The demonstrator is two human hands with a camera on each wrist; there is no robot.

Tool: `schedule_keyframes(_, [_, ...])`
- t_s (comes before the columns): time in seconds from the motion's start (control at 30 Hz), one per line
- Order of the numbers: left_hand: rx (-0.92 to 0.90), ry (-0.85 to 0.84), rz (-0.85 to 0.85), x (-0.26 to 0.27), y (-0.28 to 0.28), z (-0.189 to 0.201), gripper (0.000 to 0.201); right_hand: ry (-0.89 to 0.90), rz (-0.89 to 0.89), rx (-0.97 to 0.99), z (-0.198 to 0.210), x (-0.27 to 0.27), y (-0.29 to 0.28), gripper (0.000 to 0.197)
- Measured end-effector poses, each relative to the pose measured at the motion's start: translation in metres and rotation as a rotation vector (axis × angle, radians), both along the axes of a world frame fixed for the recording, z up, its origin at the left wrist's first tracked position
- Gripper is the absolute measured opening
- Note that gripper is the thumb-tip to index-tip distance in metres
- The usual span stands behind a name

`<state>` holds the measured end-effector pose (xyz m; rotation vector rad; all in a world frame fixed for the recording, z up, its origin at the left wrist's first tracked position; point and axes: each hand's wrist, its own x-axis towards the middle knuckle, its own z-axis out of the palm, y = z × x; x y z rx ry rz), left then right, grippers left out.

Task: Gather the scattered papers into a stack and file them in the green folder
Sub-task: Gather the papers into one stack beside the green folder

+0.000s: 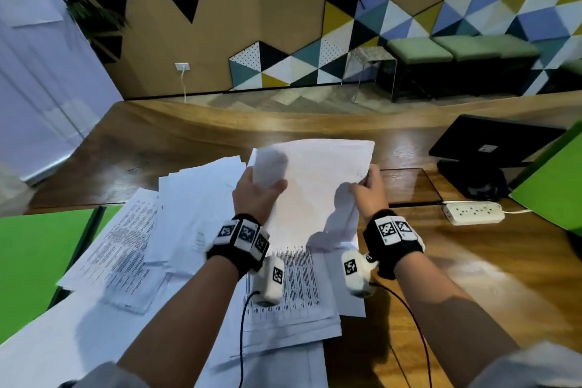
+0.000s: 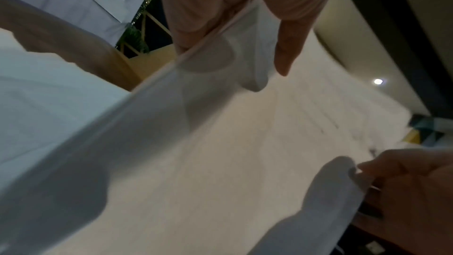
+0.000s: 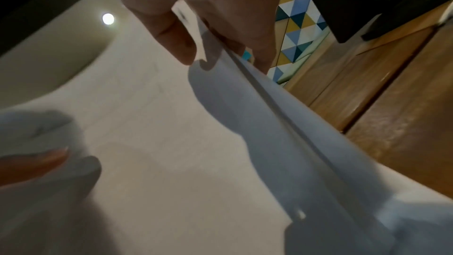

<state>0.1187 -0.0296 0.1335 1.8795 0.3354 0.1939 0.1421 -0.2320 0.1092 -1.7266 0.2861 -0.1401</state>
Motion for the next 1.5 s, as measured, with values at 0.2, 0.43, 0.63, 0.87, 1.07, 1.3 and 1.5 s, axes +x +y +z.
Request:
schedule_keyframes(0.2, [0.002,0.188,-0.065,0.000,0.007,-0.033,0.057,0.212,0.081,-0.126,-0.028,0.001,-0.006,0.036])
schedule_keyframes(0.43, [0.219,0.357,-0.082,0.001,0.030,-0.045,0.027,0.287,0.078,-0.591,-0.033,0.003,-0.002,0.023])
schedule_keyframes(0.63, [0.275,0.454,-0.081,0.002,0.059,-0.061,0.041,0.402,0.242,-0.516,-0.049,0.002,0.029,0.021])
schedule_keyframes(0.87, [0.417,0.771,-0.037,-0.035,0.079,-0.123,0.048,0.589,0.347,-0.511,-0.103,-0.036,0.050,0.019])
schedule_keyframes(1.07, [0.325,0.957,0.205,-0.053,0.091,-0.139,0.070,0.737,0.278,-0.490,-0.115,-0.035,0.026,0.059])
schedule_keyframes(1.3, [0.178,0.976,0.030,-0.048,0.091,-0.149,0.053,0.755,0.490,-0.557,-0.127,-0.044,0.051,0.075])
schedule_keyframes(1.5, [0.263,0.968,-0.107,-0.051,0.092,-0.140,0.049,0.752,0.521,-0.596,-0.128,-0.048,0.053,0.069])
